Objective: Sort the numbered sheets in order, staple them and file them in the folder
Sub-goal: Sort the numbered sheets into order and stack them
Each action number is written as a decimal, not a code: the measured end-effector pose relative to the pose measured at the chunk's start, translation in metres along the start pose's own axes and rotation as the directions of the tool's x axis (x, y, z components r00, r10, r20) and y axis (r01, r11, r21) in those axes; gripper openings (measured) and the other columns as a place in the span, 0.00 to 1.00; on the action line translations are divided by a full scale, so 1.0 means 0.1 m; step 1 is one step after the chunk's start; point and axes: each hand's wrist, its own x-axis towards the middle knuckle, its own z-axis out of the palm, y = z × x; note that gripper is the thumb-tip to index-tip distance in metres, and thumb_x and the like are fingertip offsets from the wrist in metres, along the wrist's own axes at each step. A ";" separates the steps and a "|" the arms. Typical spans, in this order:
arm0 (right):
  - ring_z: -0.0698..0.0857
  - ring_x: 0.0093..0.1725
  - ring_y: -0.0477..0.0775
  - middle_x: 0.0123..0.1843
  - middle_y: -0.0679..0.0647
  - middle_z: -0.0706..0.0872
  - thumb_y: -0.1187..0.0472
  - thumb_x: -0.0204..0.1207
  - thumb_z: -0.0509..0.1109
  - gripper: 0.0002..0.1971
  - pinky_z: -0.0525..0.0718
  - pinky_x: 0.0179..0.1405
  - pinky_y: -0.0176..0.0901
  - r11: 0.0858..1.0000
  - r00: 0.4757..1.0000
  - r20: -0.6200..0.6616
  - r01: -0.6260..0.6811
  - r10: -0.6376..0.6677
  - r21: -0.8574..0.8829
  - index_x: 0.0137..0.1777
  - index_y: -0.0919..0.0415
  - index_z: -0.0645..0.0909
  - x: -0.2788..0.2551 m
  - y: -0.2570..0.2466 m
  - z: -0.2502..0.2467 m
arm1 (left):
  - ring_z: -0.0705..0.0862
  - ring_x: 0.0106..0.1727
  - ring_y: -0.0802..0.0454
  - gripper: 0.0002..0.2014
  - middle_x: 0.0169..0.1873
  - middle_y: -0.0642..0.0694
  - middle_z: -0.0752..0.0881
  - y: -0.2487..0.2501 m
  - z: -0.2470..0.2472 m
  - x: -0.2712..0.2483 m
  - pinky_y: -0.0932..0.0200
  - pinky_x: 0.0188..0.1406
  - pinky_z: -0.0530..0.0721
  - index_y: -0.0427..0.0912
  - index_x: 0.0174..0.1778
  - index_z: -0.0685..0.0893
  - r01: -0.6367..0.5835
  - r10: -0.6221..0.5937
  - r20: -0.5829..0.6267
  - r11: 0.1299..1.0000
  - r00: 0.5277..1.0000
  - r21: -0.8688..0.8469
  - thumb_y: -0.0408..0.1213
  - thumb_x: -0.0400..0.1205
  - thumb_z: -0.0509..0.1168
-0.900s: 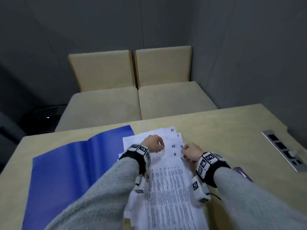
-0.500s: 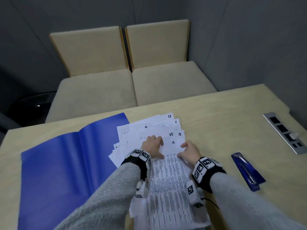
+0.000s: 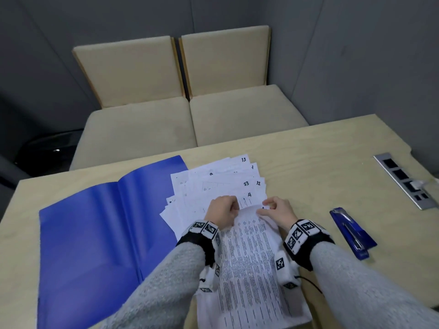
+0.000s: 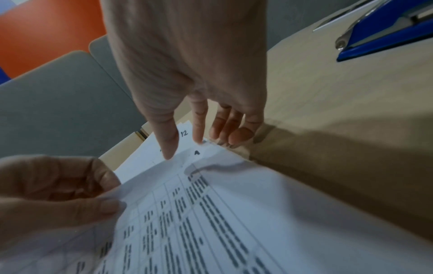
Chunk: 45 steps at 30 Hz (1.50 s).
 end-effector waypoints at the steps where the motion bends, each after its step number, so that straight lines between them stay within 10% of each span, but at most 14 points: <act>1: 0.82 0.57 0.59 0.54 0.57 0.82 0.59 0.65 0.80 0.13 0.81 0.64 0.54 0.999 1.000 0.027 -0.006 0.005 0.035 0.46 0.55 0.81 -0.07 -0.02 0.00 | 0.81 0.43 0.50 0.03 0.41 0.48 0.87 0.00 -0.01 -0.06 0.59 0.42 0.76 0.42 0.43 0.83 -0.001 0.002 0.005 0.999 1.000 -0.045 0.31 0.77 0.66; 7: 0.80 0.56 0.53 0.54 0.52 0.77 0.61 0.63 0.81 0.32 0.81 0.63 0.52 0.987 0.999 0.041 -0.028 0.022 0.158 0.65 0.54 0.70 -0.22 0.09 0.05 | 0.78 0.34 0.53 0.03 0.30 0.49 0.82 -0.11 0.00 -0.39 0.62 0.34 0.70 0.44 0.37 0.83 -0.021 0.021 -0.001 0.982 1.000 -0.188 0.33 0.76 0.69; 10: 0.83 0.46 0.54 0.46 0.57 0.82 0.61 0.65 0.79 0.17 0.84 0.59 0.58 0.987 0.997 0.063 -0.058 0.049 0.151 0.52 0.63 0.79 -0.23 0.12 0.04 | 0.80 0.33 0.54 0.04 0.30 0.49 0.84 -0.14 0.01 -0.47 0.64 0.34 0.75 0.46 0.37 0.84 -0.015 0.019 0.014 0.970 1.000 -0.242 0.36 0.78 0.69; 13: 0.87 0.44 0.61 0.49 0.70 0.86 0.56 0.63 0.76 0.17 0.83 0.57 0.68 0.989 0.998 0.056 -0.038 0.030 0.146 0.45 0.68 0.80 -0.14 0.16 0.00 | 0.83 0.48 0.50 0.06 0.46 0.47 0.87 -0.18 -0.01 -0.26 0.53 0.51 0.81 0.45 0.51 0.85 -0.032 0.025 -0.063 0.993 0.998 -0.112 0.39 0.81 0.65; 17: 0.88 0.50 0.65 0.48 0.63 0.89 0.59 0.70 0.74 0.08 0.86 0.56 0.63 0.989 0.998 0.062 -0.024 0.015 0.144 0.45 0.62 0.82 -0.06 0.17 -0.05 | 0.73 0.66 0.42 0.21 0.68 0.45 0.73 -0.14 -0.09 0.25 0.47 0.61 0.75 0.45 0.72 0.70 0.012 0.032 -0.156 0.962 0.987 0.272 0.34 0.81 0.60; 23: 0.75 0.34 0.51 0.33 0.51 0.75 0.60 0.73 0.73 0.11 0.71 0.36 0.43 0.997 0.994 0.095 0.054 -0.059 0.060 0.34 0.60 0.75 -0.02 0.22 -0.12 | 0.61 0.77 0.40 0.47 0.75 0.42 0.62 -0.06 -0.12 0.67 0.32 0.76 0.59 0.46 0.81 0.53 -0.006 -0.058 0.111 0.864 0.992 0.503 0.49 0.72 0.74; 29: 0.79 0.36 0.53 0.35 0.50 0.80 0.62 0.74 0.72 0.09 0.75 0.37 0.41 0.991 0.990 0.081 0.113 -0.118 0.074 0.35 0.58 0.76 0.05 0.15 -0.18 | 0.73 0.58 0.42 0.31 0.60 0.42 0.71 -0.09 -0.09 0.59 0.51 0.63 0.71 0.46 0.71 0.70 -0.087 0.139 -0.095 0.904 0.986 0.418 0.35 0.72 0.70; 34: 0.73 0.38 0.46 0.40 0.46 0.68 0.63 0.72 0.74 0.18 0.68 0.36 0.25 0.978 0.978 0.020 0.210 -0.209 -0.012 0.30 0.50 0.68 0.07 0.07 -0.12 | 0.81 0.57 0.39 0.25 0.60 0.38 0.79 -0.23 0.15 0.34 0.36 0.64 0.77 0.46 0.64 0.72 -0.238 0.378 -0.253 0.861 0.891 0.450 0.31 0.72 0.71; 40: 0.77 0.55 0.54 0.53 0.52 0.72 0.63 0.72 0.75 0.08 0.76 0.61 0.44 0.977 0.978 0.028 0.208 -0.209 0.041 0.42 0.58 0.76 0.10 -0.03 0.01 | 0.81 0.60 0.42 0.31 0.60 0.42 0.80 -0.32 0.24 0.26 0.35 0.71 0.73 0.49 0.63 0.69 -0.231 0.366 -0.226 0.856 0.903 0.462 0.28 0.68 0.74; 45: 0.77 0.55 0.54 0.52 0.51 0.71 0.64 0.71 0.75 0.12 0.76 0.60 0.44 0.978 0.983 -0.003 0.183 -0.183 0.098 0.37 0.51 0.74 0.06 -0.04 0.11 | 0.69 0.72 0.46 0.31 0.69 0.47 0.69 -0.28 0.03 0.47 0.36 0.76 0.61 0.47 0.75 0.62 -0.015 0.071 -0.235 0.973 0.969 0.231 0.47 0.75 0.62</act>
